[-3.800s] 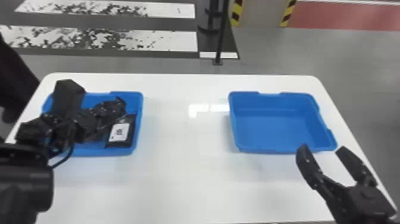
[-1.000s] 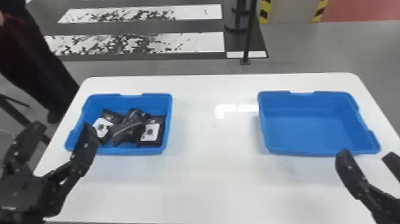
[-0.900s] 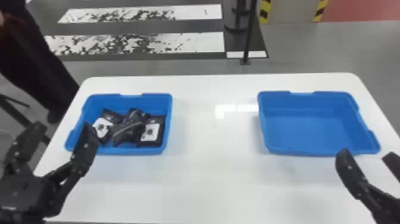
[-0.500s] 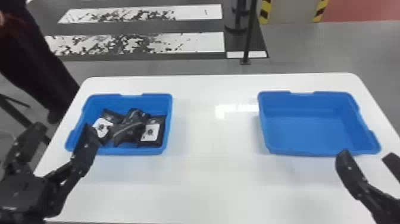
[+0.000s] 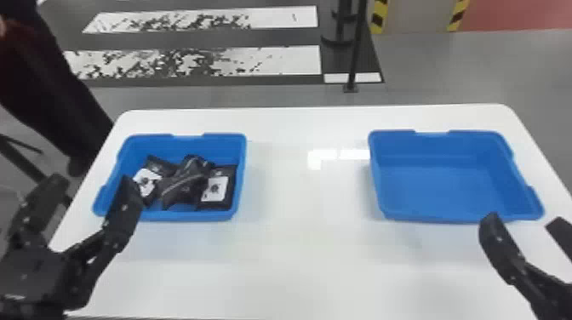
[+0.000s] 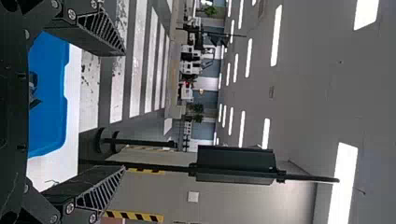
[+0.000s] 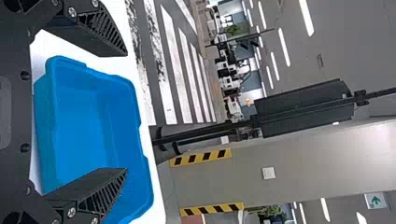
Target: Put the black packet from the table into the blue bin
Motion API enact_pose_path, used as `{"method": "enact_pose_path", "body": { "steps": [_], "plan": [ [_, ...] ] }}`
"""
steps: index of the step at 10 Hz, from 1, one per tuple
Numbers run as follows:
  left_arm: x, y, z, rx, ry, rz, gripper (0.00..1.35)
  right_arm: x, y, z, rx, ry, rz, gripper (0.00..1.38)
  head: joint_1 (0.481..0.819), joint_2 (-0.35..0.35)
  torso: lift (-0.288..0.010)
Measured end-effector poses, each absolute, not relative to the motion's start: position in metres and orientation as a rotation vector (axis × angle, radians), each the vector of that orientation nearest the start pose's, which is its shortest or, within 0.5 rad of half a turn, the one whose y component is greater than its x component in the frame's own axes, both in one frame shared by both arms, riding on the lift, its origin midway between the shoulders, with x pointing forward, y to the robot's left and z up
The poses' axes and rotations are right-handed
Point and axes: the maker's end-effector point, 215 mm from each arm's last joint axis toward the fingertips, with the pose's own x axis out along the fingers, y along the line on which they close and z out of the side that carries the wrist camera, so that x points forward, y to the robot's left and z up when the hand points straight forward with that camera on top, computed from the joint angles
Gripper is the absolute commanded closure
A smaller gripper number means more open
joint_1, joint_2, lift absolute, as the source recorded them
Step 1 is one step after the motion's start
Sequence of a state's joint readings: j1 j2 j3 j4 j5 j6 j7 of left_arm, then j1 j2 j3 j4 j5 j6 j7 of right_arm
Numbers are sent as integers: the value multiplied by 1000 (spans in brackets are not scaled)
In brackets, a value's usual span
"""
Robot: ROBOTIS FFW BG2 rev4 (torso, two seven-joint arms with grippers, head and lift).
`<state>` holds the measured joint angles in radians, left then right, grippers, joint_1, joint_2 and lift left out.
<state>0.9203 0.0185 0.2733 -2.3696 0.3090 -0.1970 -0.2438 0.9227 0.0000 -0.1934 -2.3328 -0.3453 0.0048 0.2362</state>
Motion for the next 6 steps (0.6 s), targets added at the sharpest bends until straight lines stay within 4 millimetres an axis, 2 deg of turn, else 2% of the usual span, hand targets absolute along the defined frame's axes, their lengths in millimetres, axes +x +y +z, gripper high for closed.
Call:
{"method": "enact_pose_path", "body": {
  "steps": [6],
  "plan": [
    [327, 302, -243, -58, -118, -54, 168, 325, -268, -327, 211, 115, 81, 136, 695, 61, -110]
  ]
}}
